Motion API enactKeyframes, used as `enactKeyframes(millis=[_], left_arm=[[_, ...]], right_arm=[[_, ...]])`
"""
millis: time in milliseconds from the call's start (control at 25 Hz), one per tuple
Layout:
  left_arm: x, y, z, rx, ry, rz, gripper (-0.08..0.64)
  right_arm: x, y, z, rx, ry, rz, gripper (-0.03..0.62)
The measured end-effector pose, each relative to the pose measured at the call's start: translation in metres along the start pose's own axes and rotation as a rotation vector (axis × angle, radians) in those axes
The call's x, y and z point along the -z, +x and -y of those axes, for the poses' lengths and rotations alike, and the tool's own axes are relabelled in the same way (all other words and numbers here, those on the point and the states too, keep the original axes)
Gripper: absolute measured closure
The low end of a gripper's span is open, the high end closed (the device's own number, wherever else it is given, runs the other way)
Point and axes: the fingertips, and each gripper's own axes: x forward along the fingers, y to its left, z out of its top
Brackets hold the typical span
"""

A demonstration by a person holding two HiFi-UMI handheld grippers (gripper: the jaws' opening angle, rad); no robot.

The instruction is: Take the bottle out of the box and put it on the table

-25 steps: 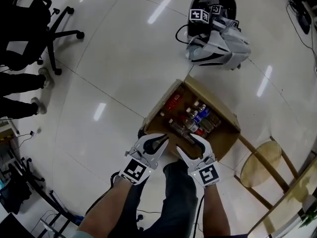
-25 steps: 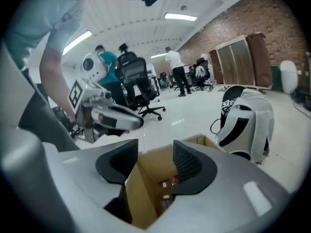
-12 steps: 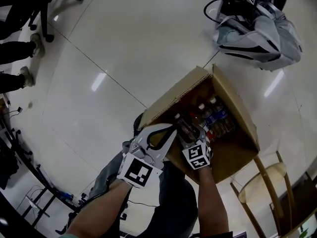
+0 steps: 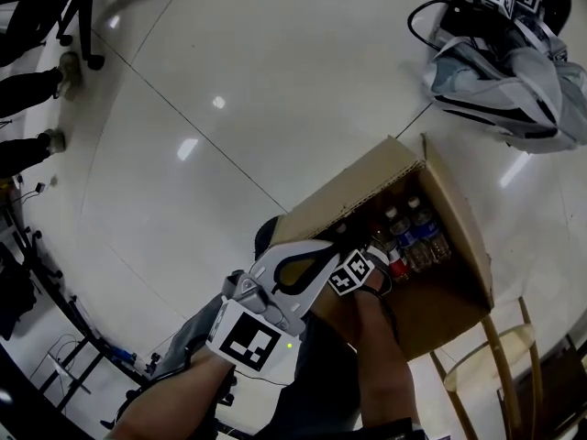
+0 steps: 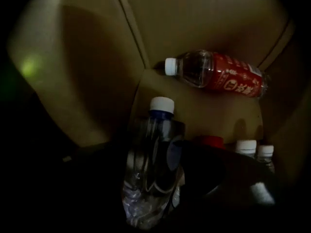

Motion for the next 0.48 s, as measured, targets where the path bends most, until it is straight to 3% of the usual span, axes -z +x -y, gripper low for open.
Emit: enactKeyframes(millis=[120,240,360,480], left_arm=[[0.003,-0.002,-0.007,-0.004,0.011,-0.004,0.545],[0.0,-0.007,-0.008,0.005,0.02,0.012,0.545],[-0.001,-0.019,-0.007,-0.019,0.036,0.016,0.545],[-0.007,-0.032,0.001,-0.035,0.042,0.018,0.545]], right_arm=[[-0.003,0.01,0.005,0.02,0.033,-0.057,0.256],[-0.006,0.001,0.009,0.003,0.067,-0.012,0.296],[-0.024,-0.039,0.014,0.0,0.132,0.146,0.307],[-0.043,-0.099,0.026,0.053,0.22,0.33,0.307]])
